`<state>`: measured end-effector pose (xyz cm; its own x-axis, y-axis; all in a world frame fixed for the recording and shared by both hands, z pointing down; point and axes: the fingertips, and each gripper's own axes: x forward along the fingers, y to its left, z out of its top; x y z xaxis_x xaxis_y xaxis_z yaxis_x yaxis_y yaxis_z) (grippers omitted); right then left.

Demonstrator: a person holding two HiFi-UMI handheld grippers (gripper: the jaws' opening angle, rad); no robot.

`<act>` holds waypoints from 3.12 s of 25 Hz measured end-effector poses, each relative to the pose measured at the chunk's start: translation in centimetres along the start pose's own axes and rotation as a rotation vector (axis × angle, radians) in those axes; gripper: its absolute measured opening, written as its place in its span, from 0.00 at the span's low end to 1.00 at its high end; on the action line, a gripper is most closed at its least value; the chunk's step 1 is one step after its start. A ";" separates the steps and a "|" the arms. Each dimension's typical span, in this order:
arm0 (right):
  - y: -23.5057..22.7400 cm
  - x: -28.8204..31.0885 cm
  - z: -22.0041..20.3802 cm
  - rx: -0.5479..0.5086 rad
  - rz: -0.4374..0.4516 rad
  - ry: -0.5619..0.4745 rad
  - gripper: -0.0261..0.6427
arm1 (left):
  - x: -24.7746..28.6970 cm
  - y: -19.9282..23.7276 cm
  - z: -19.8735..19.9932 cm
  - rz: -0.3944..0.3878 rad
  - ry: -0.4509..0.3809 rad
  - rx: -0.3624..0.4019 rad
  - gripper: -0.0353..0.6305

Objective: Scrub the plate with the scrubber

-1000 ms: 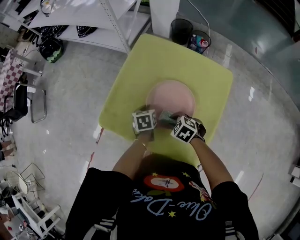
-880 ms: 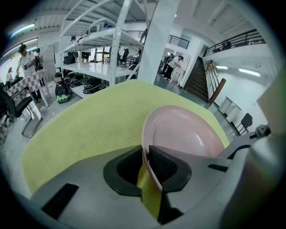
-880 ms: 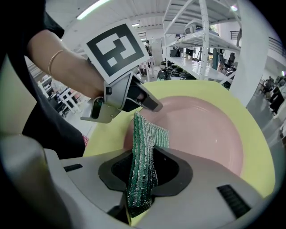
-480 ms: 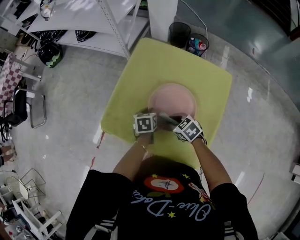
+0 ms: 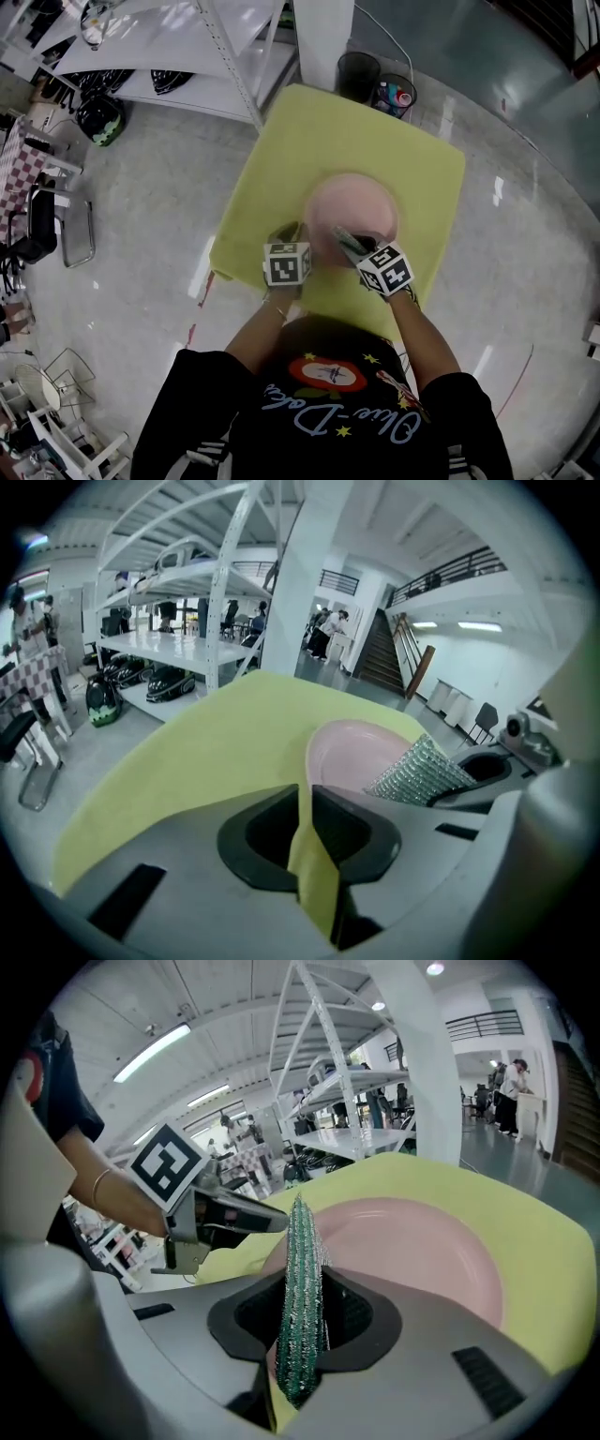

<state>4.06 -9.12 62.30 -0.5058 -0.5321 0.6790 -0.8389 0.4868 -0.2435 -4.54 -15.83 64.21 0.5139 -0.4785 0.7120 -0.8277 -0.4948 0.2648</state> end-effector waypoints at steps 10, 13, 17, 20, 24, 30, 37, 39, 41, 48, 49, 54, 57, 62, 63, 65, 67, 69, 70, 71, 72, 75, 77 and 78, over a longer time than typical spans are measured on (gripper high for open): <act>-0.6 -3.3 2.9 0.044 -0.047 -0.218 0.14 | -3.5 -2.0 2.2 -0.021 -0.139 0.065 0.06; -0.1 -5.3 4.4 0.045 -0.060 -0.290 0.14 | -5.4 -3.2 3.4 -0.040 -0.186 0.052 0.06; 0.9 -8.3 6.0 0.028 -0.072 -0.375 0.14 | -8.0 -5.0 5.2 -0.060 -0.268 0.060 0.06; 1.3 -10.6 6.7 0.018 -0.077 -0.426 0.14 | -9.8 -6.8 6.2 -0.064 -0.321 0.121 0.06; 1.8 -13.2 7.6 0.018 -0.081 -0.479 0.14 | -11.6 -9.2 6.7 -0.077 -0.349 0.180 0.06; 2.7 -15.4 9.1 -0.009 -0.074 -0.533 0.14 | -13.2 -11.0 7.8 -0.102 -0.399 0.176 0.06; 3.8 -16.4 9.3 -0.036 -0.064 -0.546 0.14 | -14.1 -11.6 7.5 -0.100 -0.414 0.173 0.06; 4.0 -16.4 9.3 -0.038 -0.060 -0.547 0.14 | -14.2 -11.6 7.4 -0.102 -0.417 0.168 0.06; 4.1 -16.4 9.3 -0.037 -0.060 -0.550 0.14 | -14.3 -11.6 7.3 -0.101 -0.421 0.168 0.06; 4.7 -16.4 9.6 -0.043 -0.063 -0.551 0.14 | -14.9 -11.1 7.3 -0.099 -0.431 0.163 0.06; 4.8 -16.3 9.7 -0.044 -0.062 -0.551 0.14 | -14.9 -11.0 7.3 -0.099 -0.434 0.163 0.06; 5.0 -16.2 9.7 -0.046 -0.061 -0.554 0.14 | -15.0 -10.9 7.3 -0.102 -0.446 0.158 0.06; 5.1 -16.2 9.7 -0.048 -0.064 -0.552 0.14 | -15.0 -11.0 7.2 -0.104 -0.440 0.150 0.06; 5.1 -16.2 9.6 -0.046 -0.066 -0.555 0.14 | -15.0 -10.9 7.0 -0.104 -0.439 0.154 0.06; 5.1 -16.2 9.6 -0.046 -0.067 -0.554 0.14 | -15.0 -10.9 7.1 -0.105 -0.441 0.154 0.06; 5.0 -16.2 9.7 -0.044 -0.067 -0.554 0.14 | -15.0 -11.0 7.2 -0.105 -0.437 0.152 0.06; 4.8 -16.4 9.8 -0.043 -0.066 -0.554 0.14 | -14.9 -11.2 7.2 -0.106 -0.425 0.150 0.06; 4.7 -16.4 9.9 -0.042 -0.067 -0.553 0.14 | -14.9 -11.2 7.2 -0.105 -0.421 0.152 0.06; 4.7 -16.4 9.9 -0.043 -0.066 -0.552 0.14 | -14.9 -11.2 7.3 -0.105 -0.424 0.154 0.06; 4.8 -16.4 9.9 -0.044 -0.065 -0.552 0.14 | -15.0 -11.2 7.4 -0.106 -0.427 0.154 0.06; 4.9 -16.4 9.9 -0.045 -0.064 -0.552 0.14 | -15.0 -11.2 7.4 -0.106 -0.429 0.154 0.06; 4.8 -16.5 9.8 -0.034 -0.061 -0.559 0.14 | -15.0 -11.3 7.4 -0.107 -0.434 0.154 0.06; 4.6 -16.5 9.7 -0.014 -0.064 -0.572 0.14 | -14.8 -11.3 7.2 -0.108 -0.433 0.154 0.06; 4.3 -16.5 9.6 -0.003 -0.068 -0.579 0.14 | -14.7 -11.3 7.2 -0.108 -0.433 0.154 0.06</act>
<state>6.86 -4.86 43.39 -0.4787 -0.8541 0.2035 -0.8734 0.4395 -0.2096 -1.08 -8.43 46.08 0.6690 -0.6606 0.3407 -0.7381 -0.6445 0.1997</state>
